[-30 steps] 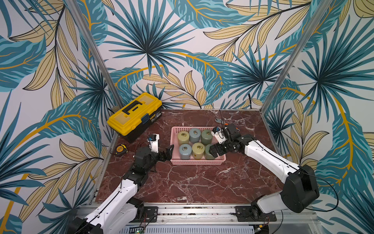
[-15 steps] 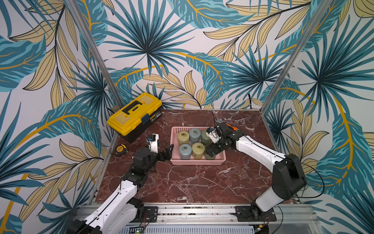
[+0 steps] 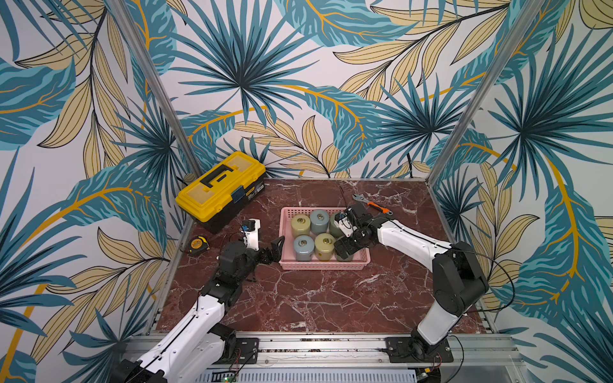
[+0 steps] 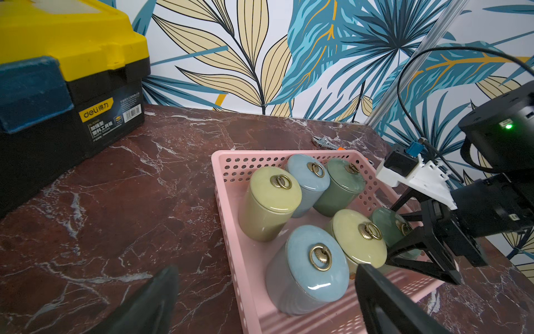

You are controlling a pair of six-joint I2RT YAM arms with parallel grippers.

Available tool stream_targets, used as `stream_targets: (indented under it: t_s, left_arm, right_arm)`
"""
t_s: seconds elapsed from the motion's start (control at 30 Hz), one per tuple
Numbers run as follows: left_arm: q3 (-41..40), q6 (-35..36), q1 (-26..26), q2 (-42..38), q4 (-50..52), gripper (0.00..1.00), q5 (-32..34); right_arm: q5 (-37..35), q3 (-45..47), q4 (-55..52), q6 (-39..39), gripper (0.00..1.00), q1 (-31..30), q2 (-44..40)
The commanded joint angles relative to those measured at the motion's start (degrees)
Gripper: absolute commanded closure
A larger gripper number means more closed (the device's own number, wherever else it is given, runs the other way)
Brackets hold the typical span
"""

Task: Take the tea canister out of the basket
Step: Pick up the tea canister from the basket.

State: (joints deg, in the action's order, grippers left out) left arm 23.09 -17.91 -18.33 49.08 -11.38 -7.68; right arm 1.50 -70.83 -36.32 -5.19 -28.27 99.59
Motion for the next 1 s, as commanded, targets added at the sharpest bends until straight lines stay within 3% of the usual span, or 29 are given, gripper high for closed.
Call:
stream_targets:
  t_s: [0.0,0.47,0.97]
  left_arm:
    - [-2.0,0.81,0.31,-0.69,-1.46,0.0,0.61]
    - [-2.0,0.79,0.23,-0.6,-1.5,0.0,0.67]
    - [-3.13,0.0,0.25,-2.0,-2.93,0.0,-0.25]
  right_arm:
    - [-0.8,-1.09,-0.77,-0.43,0.05,-0.3,1.04]
    - [-0.88,-1.48,-1.69,0.27,0.4,-0.3,-0.04]
    - [-4.44,-5.99,-6.73,2.42,0.45,-0.33,-7.2]
